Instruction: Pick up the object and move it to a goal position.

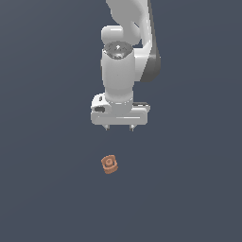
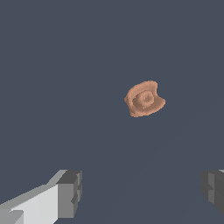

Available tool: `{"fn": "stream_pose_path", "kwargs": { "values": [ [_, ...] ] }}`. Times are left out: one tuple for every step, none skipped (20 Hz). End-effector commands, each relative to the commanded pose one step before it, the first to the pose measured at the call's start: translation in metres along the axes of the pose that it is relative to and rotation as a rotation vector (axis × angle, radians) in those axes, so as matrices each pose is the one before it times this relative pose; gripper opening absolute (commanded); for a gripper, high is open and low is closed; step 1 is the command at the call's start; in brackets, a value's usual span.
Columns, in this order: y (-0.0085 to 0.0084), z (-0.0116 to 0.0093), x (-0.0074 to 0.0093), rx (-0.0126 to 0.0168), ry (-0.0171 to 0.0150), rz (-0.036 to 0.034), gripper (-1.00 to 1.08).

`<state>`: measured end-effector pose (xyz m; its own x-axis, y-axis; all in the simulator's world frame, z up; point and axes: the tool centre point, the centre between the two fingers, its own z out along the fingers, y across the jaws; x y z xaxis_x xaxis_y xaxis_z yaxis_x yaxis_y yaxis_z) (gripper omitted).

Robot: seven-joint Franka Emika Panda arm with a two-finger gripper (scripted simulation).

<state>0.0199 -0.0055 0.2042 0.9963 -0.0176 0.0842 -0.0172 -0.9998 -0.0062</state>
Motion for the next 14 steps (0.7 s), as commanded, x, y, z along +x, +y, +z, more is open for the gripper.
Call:
{"fn": "stream_pose_path", "kwargs": {
  "values": [
    [-0.00203,-0.00237,0.00134,0.00056,0.00687,0.00380,1.00],
    [0.00010,-0.00013,-0.00017,0.00000,0.00000,0.00000,1.00],
    [0.00044,0.00069,-0.00010,-0.00016,-0.00156,-0.00094,1.00],
    [0.00031,0.00055,0.00025,-0.00018,-0.00088,-0.00174,1.00],
    [0.00023,0.00060,0.00065,-0.00022,-0.00050,-0.00252,1.00],
    [0.00023,0.00081,0.00096,-0.00030,-0.00055,-0.00360,1.00],
    [0.00042,0.00109,0.00121,-0.00039,-0.00084,-0.00464,1.00],
    [0.00054,0.00141,0.00143,-0.00047,-0.00122,-0.00579,1.00],
    [0.00069,0.00172,0.00166,-0.00054,-0.00155,-0.00688,1.00],
    [0.00080,0.00201,0.00187,-0.00059,-0.00183,-0.00794,1.00],
    [0.00094,0.00225,0.00208,-0.00061,-0.00201,-0.00884,1.00],
    [0.00105,0.00253,0.00231,-0.00062,-0.00220,-0.00988,1.00],
    [0.00119,0.00281,0.00252,-0.00062,-0.00241,-0.01087,1.00],
    [0.00135,0.00313,0.00271,-0.00060,-0.00268,-0.01193,1.00]
  ]
}}
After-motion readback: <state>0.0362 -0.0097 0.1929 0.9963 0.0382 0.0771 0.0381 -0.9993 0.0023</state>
